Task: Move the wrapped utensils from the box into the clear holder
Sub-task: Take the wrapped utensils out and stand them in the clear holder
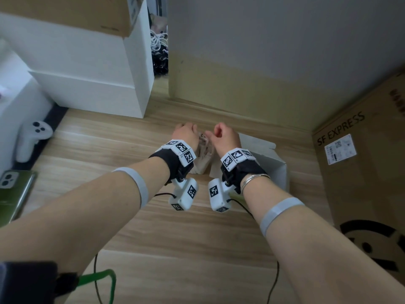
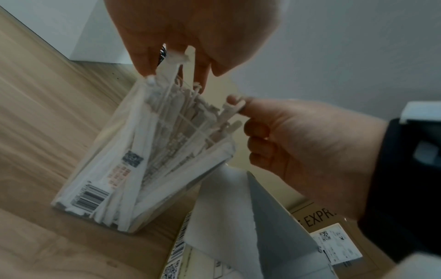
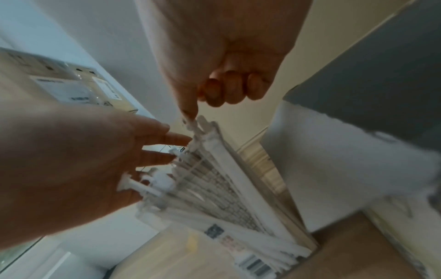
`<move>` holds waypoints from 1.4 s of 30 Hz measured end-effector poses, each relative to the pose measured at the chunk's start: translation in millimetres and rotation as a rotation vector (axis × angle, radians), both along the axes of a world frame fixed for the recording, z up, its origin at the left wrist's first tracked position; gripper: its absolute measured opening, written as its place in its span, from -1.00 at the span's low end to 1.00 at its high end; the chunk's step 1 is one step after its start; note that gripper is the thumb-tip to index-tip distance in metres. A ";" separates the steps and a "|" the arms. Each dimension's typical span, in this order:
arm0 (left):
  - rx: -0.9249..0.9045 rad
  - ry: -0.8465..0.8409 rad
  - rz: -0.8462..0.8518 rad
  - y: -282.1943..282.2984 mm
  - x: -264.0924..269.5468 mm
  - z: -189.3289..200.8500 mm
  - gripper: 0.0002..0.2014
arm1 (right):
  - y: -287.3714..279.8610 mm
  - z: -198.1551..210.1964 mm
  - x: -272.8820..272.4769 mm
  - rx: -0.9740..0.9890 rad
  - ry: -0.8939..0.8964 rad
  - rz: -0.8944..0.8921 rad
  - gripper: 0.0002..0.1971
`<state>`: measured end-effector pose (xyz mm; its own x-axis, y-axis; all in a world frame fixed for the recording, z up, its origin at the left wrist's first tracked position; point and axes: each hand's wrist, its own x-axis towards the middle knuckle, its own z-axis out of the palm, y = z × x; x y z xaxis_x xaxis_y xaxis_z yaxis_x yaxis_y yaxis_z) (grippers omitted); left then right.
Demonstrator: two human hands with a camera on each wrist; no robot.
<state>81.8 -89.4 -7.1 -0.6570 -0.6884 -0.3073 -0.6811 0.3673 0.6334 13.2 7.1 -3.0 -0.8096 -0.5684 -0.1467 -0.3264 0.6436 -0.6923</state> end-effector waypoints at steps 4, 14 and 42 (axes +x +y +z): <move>-0.035 0.050 0.011 7.0 -4.2 1.2 -0.60 | 4.8 -4.6 4.7 0.125 0.033 0.065 -0.69; -0.191 -0.042 -0.177 24.5 -8.5 -12.9 -0.58 | 39.4 -8.8 -13.2 0.108 0.043 -0.100 -0.69; -0.018 -0.487 -0.414 94.5 -43.2 -13.9 -0.64 | 131.5 -27.3 -31.4 0.133 -0.292 -0.174 -0.76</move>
<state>38.6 5.1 -21.0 -0.6571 -0.4155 -0.6289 -0.6892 0.6690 0.2781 -18.2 138.6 -30.3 -0.8053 -0.3865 -0.4495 -0.0053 0.7628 -0.6466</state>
